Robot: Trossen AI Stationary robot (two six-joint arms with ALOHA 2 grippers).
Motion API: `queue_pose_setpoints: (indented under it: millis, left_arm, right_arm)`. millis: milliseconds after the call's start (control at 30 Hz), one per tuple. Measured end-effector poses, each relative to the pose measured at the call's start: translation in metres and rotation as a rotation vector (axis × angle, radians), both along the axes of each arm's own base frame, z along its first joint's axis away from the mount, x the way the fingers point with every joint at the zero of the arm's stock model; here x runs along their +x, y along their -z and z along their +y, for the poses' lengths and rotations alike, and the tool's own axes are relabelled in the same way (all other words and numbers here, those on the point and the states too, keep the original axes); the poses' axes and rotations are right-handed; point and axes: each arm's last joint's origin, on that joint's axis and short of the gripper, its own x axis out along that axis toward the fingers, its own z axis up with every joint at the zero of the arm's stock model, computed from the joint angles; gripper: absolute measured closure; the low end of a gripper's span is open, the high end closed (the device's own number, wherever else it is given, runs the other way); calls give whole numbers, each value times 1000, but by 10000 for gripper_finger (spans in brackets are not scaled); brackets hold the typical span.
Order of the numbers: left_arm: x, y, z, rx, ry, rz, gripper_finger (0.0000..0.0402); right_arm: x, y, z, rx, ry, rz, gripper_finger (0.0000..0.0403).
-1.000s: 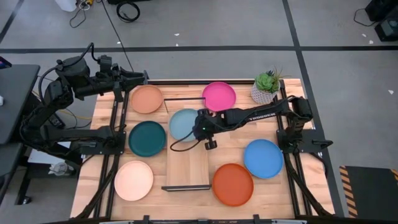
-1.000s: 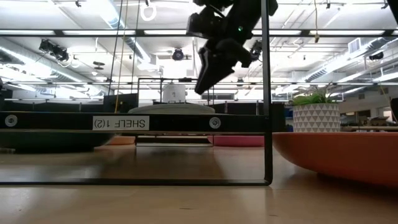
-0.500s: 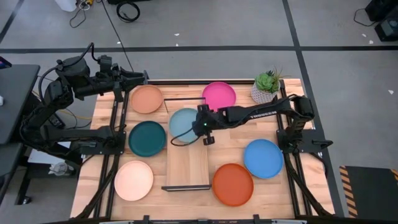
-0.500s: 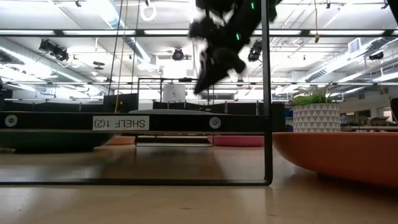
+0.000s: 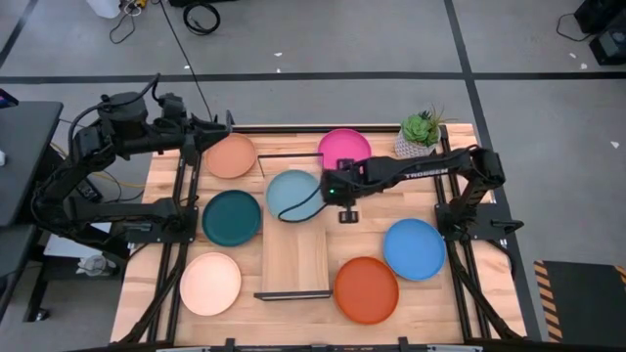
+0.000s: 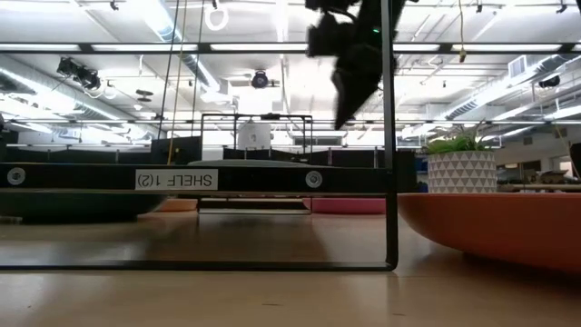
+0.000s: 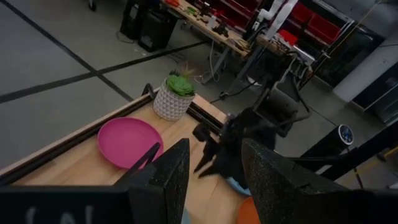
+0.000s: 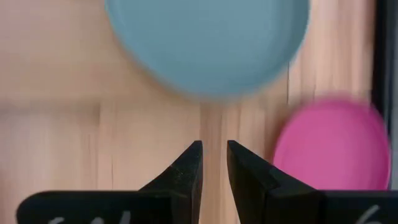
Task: Place and stack plates onto a shelf
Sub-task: Put the pink plate on the shelf
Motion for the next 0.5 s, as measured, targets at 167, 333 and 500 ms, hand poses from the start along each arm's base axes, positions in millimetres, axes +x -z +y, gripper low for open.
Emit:
queue_pose_setpoints:
  millis: [167,333,500]
  left_arm:
    - [0,0,0,4,-6,-3,246]
    - [-1,0,2,16,-61,2,246]
    - [-1,-1,3,24,-118,4,246]
  right_arm:
    - [-24,16,-15,8,51,138,331]
    - [-46,24,-23,39,89,142,346]
    - [-59,35,-32,13,53,64,355]
